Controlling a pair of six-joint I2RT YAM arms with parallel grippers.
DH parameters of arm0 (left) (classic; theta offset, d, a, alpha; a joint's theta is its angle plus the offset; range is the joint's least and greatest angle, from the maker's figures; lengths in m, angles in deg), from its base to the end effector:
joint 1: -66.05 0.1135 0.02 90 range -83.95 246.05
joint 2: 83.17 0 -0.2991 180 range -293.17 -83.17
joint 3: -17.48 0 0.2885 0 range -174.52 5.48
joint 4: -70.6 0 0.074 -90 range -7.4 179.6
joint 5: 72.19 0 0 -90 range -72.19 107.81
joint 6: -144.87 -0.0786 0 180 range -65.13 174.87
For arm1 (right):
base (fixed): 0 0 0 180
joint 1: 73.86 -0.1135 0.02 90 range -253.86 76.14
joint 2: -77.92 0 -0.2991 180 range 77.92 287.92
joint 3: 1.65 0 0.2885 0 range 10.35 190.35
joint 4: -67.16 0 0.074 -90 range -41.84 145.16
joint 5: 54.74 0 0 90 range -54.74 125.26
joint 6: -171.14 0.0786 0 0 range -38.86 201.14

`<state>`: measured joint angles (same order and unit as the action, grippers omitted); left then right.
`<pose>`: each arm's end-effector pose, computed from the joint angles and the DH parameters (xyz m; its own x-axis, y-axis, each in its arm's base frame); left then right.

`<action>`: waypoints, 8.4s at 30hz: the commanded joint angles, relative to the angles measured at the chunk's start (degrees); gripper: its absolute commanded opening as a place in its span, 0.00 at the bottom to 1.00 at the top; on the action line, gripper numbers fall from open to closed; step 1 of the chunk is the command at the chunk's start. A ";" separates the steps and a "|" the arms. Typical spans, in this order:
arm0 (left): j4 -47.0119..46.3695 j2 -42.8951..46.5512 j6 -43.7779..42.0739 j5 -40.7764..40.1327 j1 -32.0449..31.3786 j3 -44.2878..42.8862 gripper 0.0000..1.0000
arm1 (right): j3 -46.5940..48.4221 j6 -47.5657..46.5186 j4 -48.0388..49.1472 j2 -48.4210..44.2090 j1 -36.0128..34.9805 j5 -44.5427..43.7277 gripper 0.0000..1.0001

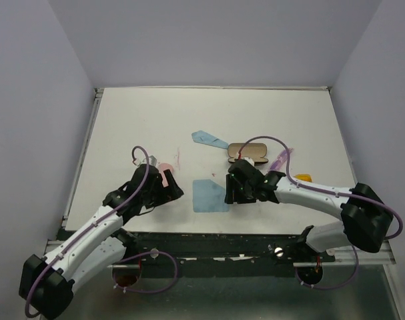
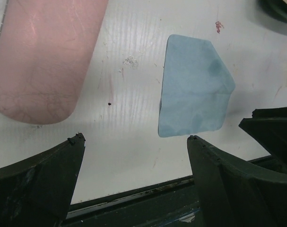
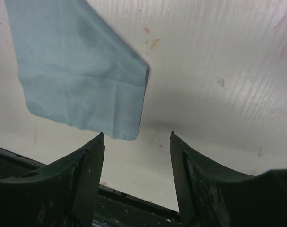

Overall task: Organize the sunglasses
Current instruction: Pick up the corner of the glasses cleaning cloth from the center of the board, then fold the glasses cleaning cloth at the center of the board, then pick up the folded cleaning cloth from the center of the board.

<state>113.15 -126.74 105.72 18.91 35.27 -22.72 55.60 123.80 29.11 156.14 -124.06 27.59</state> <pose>0.1689 -0.1023 0.1931 -0.7953 -0.4287 -0.4285 -0.1483 0.8231 -0.5482 0.2043 0.2288 0.1728 -0.8897 -0.0187 -0.4561 -0.1557 0.9517 0.2647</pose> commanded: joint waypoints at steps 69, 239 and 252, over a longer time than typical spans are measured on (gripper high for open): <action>-12.79 -33.16 12.26 -6.47 -21.86 -6.34 0.00 | -0.44 18.52 -0.32 8.88 -7.37 -4.03 0.35; 1.27 -44.40 0.13 -6.55 -4.11 -28.13 0.77 | 10.81 -0.90 8.82 15.82 15.66 13.29 0.52; -0.66 -51.96 -3.92 -6.03 -4.11 -31.12 0.59 | 15.57 -3.63 3.01 21.10 12.93 4.93 0.51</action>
<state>113.54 -175.94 103.66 13.32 31.07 -51.60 70.31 121.17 34.60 176.07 -110.90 35.79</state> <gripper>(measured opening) 0.630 0.513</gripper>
